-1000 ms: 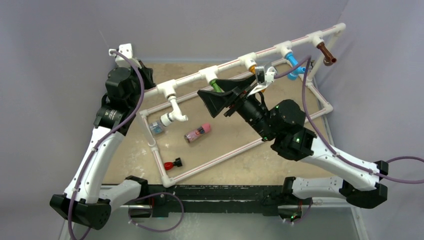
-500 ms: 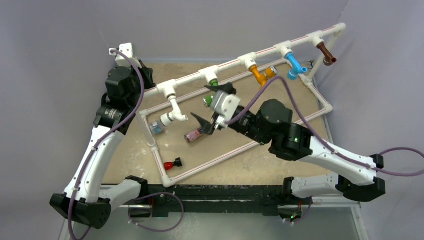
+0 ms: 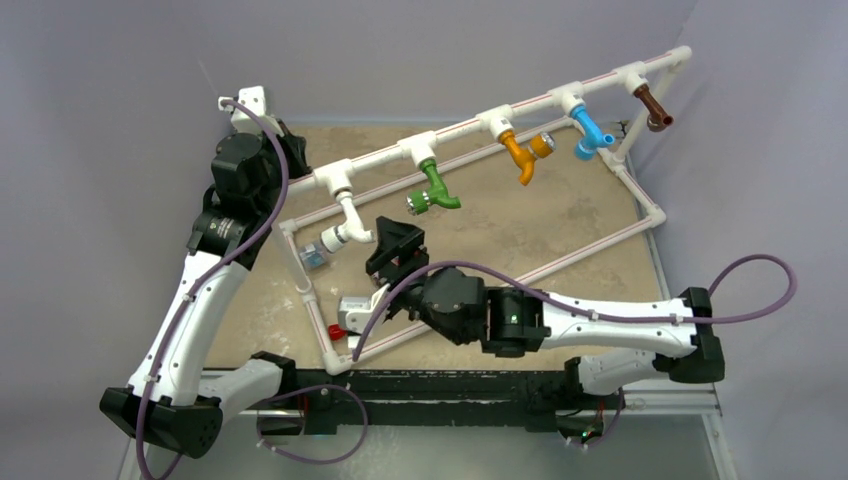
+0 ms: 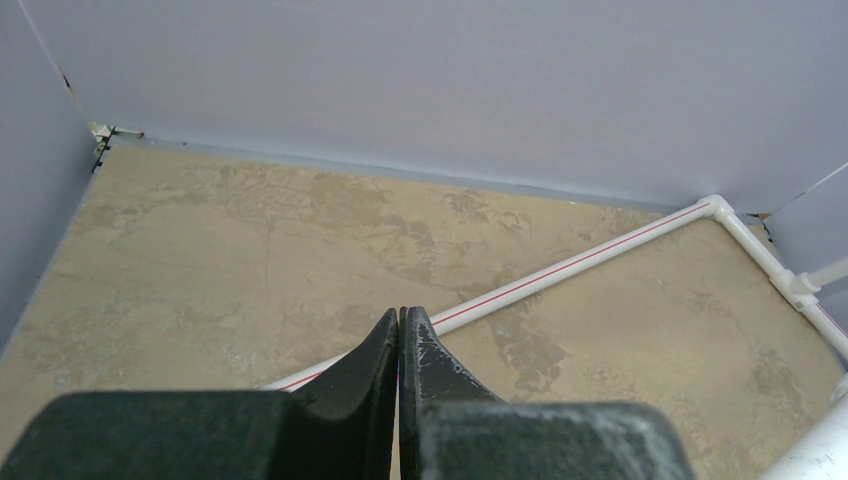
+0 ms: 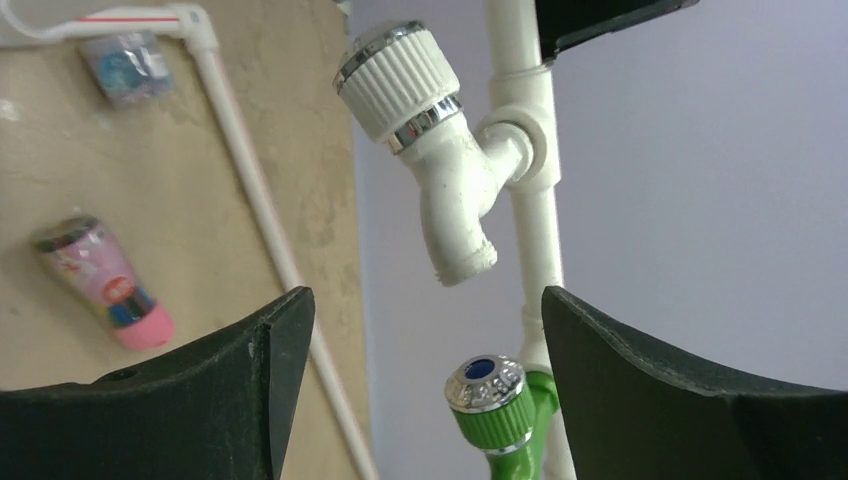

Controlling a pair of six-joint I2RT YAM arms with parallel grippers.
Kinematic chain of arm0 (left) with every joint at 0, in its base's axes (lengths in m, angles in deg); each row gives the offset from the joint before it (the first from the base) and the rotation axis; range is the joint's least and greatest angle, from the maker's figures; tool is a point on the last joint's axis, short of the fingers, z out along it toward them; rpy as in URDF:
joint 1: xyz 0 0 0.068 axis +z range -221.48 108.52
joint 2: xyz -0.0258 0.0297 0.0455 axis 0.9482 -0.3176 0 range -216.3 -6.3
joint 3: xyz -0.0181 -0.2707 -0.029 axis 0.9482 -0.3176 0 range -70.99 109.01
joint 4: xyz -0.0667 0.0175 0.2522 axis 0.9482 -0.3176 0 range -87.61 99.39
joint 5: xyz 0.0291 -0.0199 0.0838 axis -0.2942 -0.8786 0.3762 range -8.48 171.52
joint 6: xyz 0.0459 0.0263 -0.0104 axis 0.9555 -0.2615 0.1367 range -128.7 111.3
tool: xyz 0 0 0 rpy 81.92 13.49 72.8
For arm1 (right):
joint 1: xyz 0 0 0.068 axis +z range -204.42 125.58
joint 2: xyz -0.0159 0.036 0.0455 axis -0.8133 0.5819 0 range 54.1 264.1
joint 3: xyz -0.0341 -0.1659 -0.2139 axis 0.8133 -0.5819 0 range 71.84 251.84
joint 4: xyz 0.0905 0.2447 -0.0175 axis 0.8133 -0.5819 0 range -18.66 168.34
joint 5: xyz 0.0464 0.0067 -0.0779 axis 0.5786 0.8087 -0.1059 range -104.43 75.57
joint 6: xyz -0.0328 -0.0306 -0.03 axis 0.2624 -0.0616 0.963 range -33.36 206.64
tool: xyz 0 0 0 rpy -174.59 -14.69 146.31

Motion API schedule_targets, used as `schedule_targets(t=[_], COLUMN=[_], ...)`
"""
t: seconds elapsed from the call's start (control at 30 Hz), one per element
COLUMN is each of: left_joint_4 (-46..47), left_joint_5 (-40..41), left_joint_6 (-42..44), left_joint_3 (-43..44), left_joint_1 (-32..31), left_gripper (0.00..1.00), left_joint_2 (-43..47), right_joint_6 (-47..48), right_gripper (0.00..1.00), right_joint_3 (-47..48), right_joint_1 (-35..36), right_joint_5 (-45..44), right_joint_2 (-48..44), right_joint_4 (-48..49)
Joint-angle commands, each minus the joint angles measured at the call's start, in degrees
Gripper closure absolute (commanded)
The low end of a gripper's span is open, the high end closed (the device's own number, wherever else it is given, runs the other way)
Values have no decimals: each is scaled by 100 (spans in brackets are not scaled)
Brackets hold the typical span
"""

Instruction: Install the water faucets

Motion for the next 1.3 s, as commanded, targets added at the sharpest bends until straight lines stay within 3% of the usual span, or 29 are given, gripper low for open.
schedule_targets(t=[0.0, 0.2, 0.3, 0.73, 0.97, 1.27], left_joint_4=[-1475, -1463, -1464, -1464, -1448, -1455], left_joint_5=[-377, -412, -437, -414, -396, -388], left_joint_6=[370, 370, 370, 379, 387, 395], left_joint_3=[-352, -380, -374, -347, -389, -407], left_joint_1=[-161, -161, -161, -178, -186, -195], left_gripper=[100, 100, 100, 100, 100, 100], left_joint_2=[-217, -210, -218, -218, -186, -122], right_joint_6=[1447, 3147, 3431, 3841, 3734, 3054], right_gripper=[15, 14, 15, 20, 37, 71], right_joint_3=[-322, -1006, -1001, -494, -116, 258], right_joint_1=[251, 307, 307, 306, 272, 184], right_joint_5=[-1018, -1532, -1509, -1377, -1428, -1747], right_joint_2=[18, 398, 590, 1344, 1645, 1906], right_joint_4=[1442, 3659, 4270, 4736, 4676, 4509])
